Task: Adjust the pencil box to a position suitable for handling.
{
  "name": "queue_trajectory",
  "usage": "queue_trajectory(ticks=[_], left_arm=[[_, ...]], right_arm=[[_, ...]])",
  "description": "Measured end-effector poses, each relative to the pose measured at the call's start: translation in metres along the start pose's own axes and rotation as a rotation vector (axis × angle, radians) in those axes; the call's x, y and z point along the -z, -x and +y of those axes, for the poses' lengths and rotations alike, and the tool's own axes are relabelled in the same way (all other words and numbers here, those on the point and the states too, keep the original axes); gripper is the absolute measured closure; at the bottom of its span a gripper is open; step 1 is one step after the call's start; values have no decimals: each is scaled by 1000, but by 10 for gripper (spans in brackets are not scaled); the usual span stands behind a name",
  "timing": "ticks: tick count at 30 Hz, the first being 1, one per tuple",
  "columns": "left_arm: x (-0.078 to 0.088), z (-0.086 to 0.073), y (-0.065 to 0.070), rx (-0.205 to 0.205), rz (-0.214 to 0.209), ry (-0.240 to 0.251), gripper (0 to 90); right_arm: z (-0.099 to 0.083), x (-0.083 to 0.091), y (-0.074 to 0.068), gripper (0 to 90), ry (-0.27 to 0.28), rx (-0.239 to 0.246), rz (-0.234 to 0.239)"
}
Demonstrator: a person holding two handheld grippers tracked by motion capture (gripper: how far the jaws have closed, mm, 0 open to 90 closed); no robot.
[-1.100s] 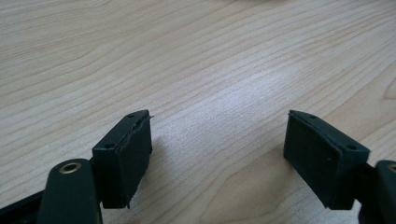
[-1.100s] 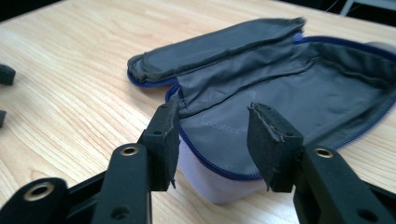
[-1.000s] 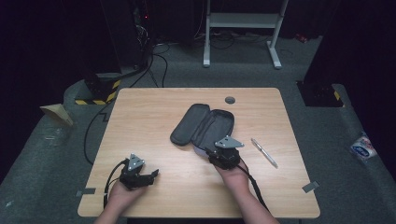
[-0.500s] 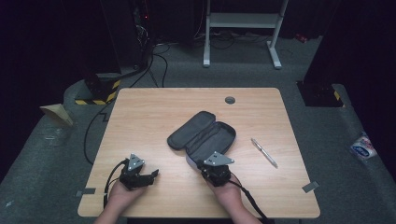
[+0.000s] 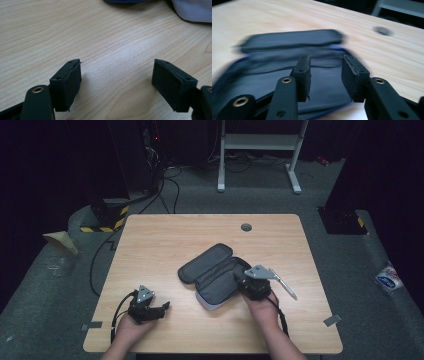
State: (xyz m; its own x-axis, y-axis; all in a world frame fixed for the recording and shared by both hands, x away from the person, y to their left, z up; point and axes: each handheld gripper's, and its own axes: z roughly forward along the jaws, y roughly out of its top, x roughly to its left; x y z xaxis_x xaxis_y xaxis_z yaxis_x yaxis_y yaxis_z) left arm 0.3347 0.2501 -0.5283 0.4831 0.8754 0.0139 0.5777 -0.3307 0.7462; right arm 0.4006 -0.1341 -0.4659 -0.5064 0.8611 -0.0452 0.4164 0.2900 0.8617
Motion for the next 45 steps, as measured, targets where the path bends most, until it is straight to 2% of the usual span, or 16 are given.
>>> queue_trajectory(ticks=[2, 4, 6, 8, 9, 11, 14, 17, 20, 22, 24, 28, 30, 36, 45], left_arm=[[1, -1, 1, 6, -5, 5, 258], [2, -1, 2, -4, -11, 6, 305], [3, 0, 6, -3, -12, -1, 345], [3, 3, 14, -14, -31, -5, 381], [3, 5, 19, -1, -54, -4, 401], [4, 11, 32, 22, -109, 32, 418], [4, 21, 56, -5, -143, 72, 473], [-1, 28, 75, 22, -204, 85, 522], [-7, 32, 90, 3, -215, 70, 561], [-10, 33, 94, 3, -225, 63, 575], [-10, 32, 94, 31, -231, 63, 576], [-8, 30, 89, 28, -216, 63, 584], [-7, 28, 85, 41, -210, 65, 590], [-2, 23, 66, 77, -203, 73, 585], [0, 21, 42, 140, -153, 100, 599]], right_arm=[[3, -10, 19, 532, -42, -36, -34], [4, -22, 34, 502, -100, -76, -43], [5, -29, 41, 504, -101, -76, -52], [5, -36, 44, 520, -109, -85, -50], [5, -39, 45, 534, -121, -94, -48], [4, -45, 47, 592, -135, -103, -44], [1, -48, 48, 676, -148, -112, -33], [-3, -46, 45, 792, -149, -98, -38], [-7, -42, 41, 836, -149, -74, -47], [-11, -38, 37, 841, -147, -75, -35], [-15, -32, 33, 842, -136, -84, -20], [-24, -19, 21, 828, -117, -86, 9], [-29, -11, 17, 813, -98, -89, 20], [-44, 8, 3, 778, -73, -105, 75], [-57, 29, -18, 737, -34, -93, 155]])
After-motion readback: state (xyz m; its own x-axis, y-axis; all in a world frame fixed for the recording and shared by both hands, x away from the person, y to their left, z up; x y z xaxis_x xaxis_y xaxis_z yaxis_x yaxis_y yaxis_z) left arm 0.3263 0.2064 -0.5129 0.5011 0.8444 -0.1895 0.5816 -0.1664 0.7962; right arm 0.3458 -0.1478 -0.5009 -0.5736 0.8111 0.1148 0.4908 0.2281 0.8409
